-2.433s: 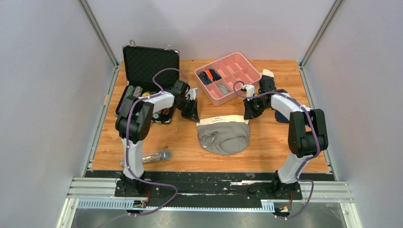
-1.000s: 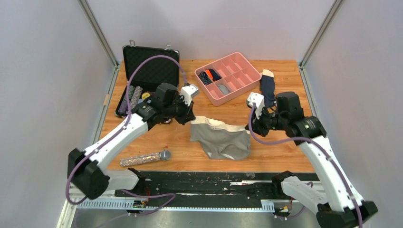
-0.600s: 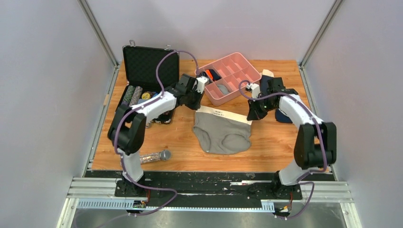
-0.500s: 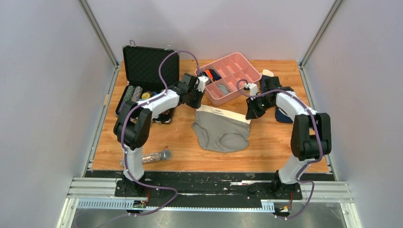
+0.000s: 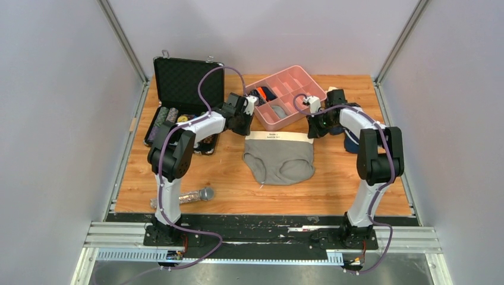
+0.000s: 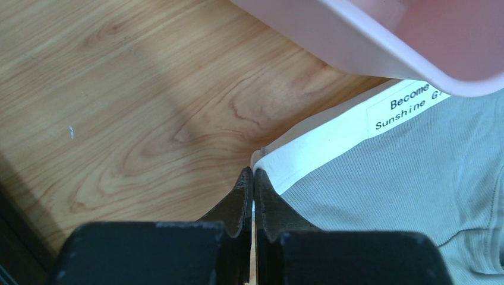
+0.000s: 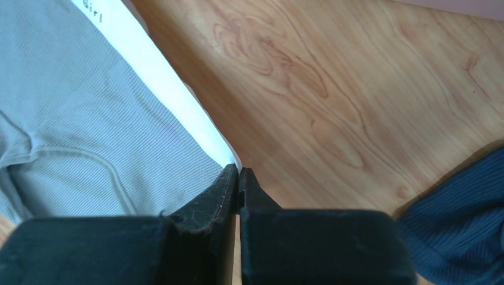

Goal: Roll the underwear
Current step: Flatten out the underwear at the center of the board.

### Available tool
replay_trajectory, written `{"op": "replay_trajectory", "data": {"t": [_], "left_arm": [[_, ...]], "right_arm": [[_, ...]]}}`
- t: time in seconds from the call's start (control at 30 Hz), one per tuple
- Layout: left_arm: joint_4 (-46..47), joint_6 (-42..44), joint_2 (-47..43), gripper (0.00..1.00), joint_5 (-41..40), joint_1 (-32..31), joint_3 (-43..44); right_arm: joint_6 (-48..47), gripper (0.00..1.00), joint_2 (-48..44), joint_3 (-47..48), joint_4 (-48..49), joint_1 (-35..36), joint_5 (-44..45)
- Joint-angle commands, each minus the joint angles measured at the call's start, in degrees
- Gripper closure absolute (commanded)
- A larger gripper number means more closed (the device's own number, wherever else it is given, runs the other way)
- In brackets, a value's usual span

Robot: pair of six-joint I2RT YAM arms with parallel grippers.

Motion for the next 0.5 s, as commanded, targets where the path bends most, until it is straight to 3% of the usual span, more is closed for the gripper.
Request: {"op": "replay_trajectory", "data": {"t": [0.0,0.1,0.3,0.47], "left_arm": [[2.2,-2.8,-0.5,1.0,0.2,0.5,1.2],[2.4,-3.5,-2.1,1.0,-0.1,0.5,0.2],[2.2,-5.2,-3.1,1.0,1.8,0.5,-1.5],[2.3,-7.4,-4.4,1.0,1.5,0.5,-3.3]], "right_arm": [[-1.1,0.97,2.8,3.2,2.7,0.3,2.5],[-0.8,0.96,4.5,5.0,2.7,1.2,3.3],[1.2,0.62,1.2,9.4,1.7,2.0,6.0],[0.9,0.52,-8.0,10.7,-3.9,7.1,1.3]]}}
